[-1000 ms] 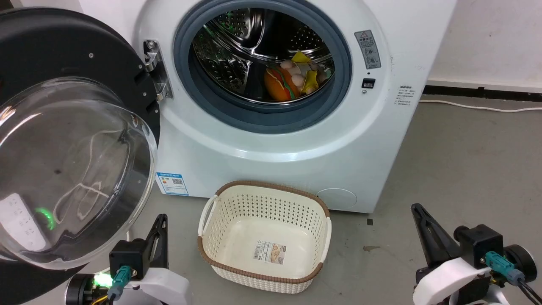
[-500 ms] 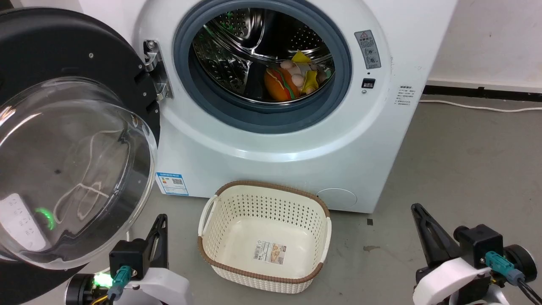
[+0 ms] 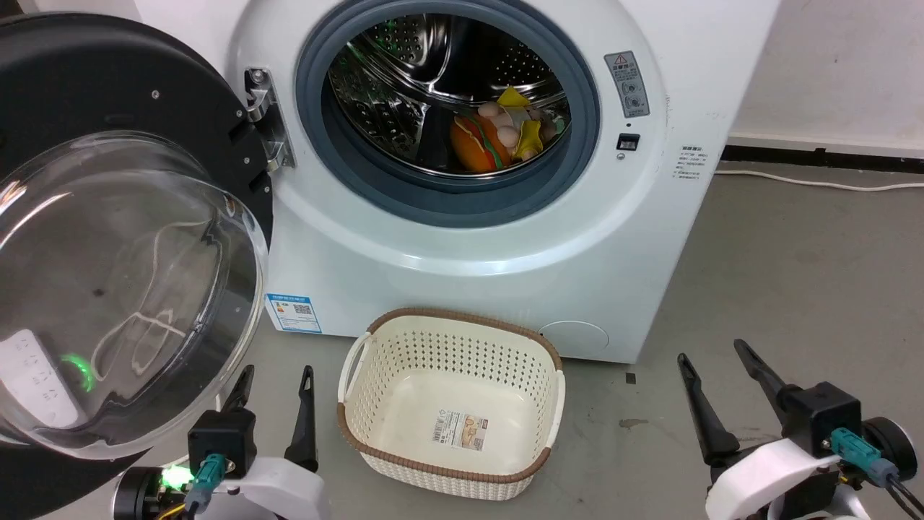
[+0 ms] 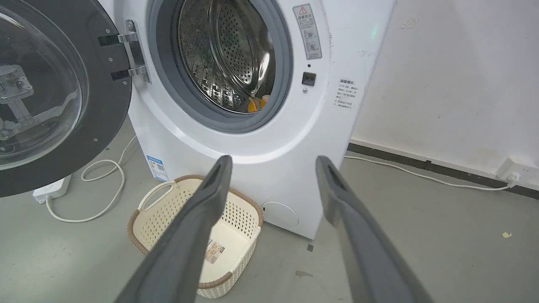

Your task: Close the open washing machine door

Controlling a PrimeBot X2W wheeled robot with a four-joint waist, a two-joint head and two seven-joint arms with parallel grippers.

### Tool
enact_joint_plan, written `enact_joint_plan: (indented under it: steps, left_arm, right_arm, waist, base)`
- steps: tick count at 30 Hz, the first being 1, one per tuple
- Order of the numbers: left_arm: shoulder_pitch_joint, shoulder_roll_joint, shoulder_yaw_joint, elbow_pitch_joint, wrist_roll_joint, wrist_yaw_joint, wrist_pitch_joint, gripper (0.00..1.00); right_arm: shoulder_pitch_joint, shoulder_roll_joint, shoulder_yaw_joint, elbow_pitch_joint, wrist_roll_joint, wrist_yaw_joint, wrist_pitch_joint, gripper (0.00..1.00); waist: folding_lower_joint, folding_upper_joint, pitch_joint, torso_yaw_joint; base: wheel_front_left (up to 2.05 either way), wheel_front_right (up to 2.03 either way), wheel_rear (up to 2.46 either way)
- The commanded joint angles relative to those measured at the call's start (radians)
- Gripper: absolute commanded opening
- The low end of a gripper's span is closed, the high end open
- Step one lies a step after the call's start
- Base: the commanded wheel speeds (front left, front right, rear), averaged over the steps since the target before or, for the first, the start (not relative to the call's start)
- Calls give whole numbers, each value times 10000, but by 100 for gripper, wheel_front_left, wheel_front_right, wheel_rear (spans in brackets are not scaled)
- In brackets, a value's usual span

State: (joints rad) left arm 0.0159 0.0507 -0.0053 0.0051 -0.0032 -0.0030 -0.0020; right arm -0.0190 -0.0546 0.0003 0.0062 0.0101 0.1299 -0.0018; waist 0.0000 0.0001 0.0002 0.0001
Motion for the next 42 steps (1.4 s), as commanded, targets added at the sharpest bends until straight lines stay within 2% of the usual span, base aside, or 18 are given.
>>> enact_joint_plan:
  steps: [1, 16, 42]
  left_arm:
    - [23, 0, 2, -29, -58, 11, -114, 100]
    - [107, -1, -10, -40, -168, -37, -427, 100]
    - [478, 5, 195, -159, -334, -108, -948, 100]
  right_arm:
    - [23, 2, -72, 1, 142, 0, -116, 100]
    - [168, 7, -55, -56, 209, 1, -429, 100]
    - [194, 16, 236, 526, -335, 3, -950, 100]
  waist:
    - [0, -1, 0, 9]
    - [0, -1, -45, 354]
    - [0, -1, -127, 1854]
  base:
    - [0, 0, 0]
    - [0, 0, 0]
    - [0, 0, 0]
